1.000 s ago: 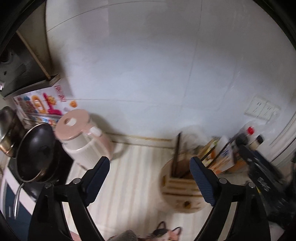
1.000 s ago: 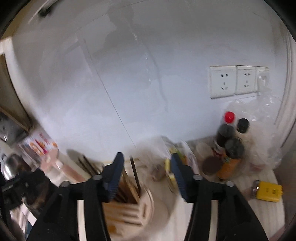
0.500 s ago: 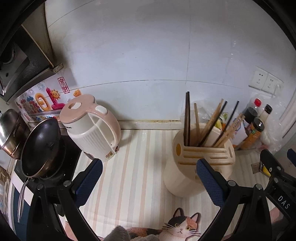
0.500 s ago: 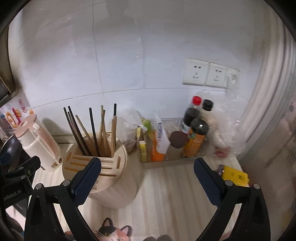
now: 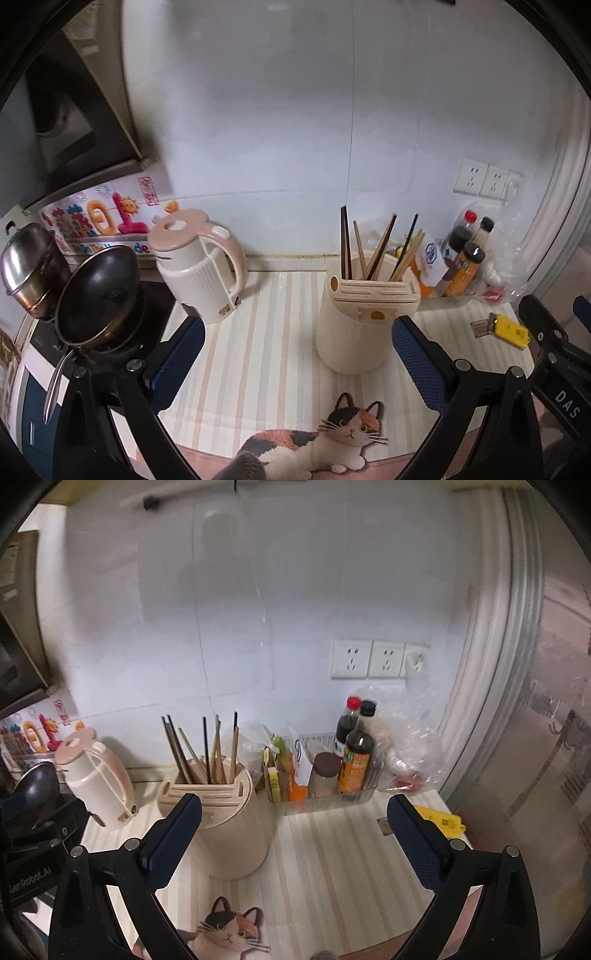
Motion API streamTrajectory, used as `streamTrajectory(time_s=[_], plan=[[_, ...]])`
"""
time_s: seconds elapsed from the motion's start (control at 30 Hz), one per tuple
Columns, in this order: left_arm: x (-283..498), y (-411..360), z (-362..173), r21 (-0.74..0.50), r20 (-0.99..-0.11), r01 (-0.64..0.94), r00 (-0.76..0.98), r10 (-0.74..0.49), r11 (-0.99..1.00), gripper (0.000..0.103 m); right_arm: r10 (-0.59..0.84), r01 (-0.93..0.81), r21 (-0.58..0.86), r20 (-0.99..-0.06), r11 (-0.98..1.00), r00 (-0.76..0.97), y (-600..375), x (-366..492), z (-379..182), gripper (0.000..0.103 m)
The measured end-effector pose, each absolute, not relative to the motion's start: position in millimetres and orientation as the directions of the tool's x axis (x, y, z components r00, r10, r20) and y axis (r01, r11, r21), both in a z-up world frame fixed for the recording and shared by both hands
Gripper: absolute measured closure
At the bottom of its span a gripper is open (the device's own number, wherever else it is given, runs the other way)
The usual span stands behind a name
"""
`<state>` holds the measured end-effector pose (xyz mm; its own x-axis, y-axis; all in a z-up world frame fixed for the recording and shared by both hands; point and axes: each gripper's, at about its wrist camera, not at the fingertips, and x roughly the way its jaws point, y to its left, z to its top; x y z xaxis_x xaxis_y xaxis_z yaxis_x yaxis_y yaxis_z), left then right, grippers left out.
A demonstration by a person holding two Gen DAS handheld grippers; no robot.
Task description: Organize utensils
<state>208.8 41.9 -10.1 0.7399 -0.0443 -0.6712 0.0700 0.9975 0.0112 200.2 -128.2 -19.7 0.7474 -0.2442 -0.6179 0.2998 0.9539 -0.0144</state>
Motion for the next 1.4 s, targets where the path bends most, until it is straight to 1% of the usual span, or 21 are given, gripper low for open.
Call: streamTrajectory(time_s=[0.2,0.47,0.63,0.73,0.87,1.03,1.4], plan=[[152.4,44.5,15.2,0.024,-0.624,0.046,0.781,-0.021,0.999,0.000,-0.249,0.287,-0.021,-0.564,0.958,0.787,-123.9,140.1,9.4,0.000],[98.8,44.9,29.5,0.002,-0.621,0.035,0.783,-0.026,0.999,0.000,-0.227,0.251,-0.029,-0.536,0.967,0.813,-117.1,74.9,38.9,0.000],[78.3,46.1,35.0,-0.003,-0.622,0.021,0.782,-0.019,1.000,0.000,-0.216,0.235,-0.036,-0.545,0.971,0.810,-114.4,50.3,47.2,0.000],[71.7,47.0,35.7,0.001,-0.637,0.014,0.770,-0.010,1.000,0.000,-0.206,0.226,-0.034,-0.557,0.974,0.804,-114.5,44.0,48.9,0.000],[70.9,49.9,30.5,-0.007,-0.679,0.012,0.734,-0.014,1.000,0.000,-0.191,0.210,-0.037,-0.588,0.977,0.786,-113.4,44.2,46.8,0.000],[70.8,52.6,24.3,-0.001,-0.700,0.006,0.714,-0.005,1.000,0.000,-0.171,0.194,-0.032,-0.623,0.981,0.763,-112.5,50.2,41.3,0.000],[73.0,59.5,26.8,0.009,-0.695,0.005,0.719,0.003,1.000,0.000,-0.169,0.195,-0.028,-0.631,0.980,0.758,-107.2,55.9,36.9,0.000]])
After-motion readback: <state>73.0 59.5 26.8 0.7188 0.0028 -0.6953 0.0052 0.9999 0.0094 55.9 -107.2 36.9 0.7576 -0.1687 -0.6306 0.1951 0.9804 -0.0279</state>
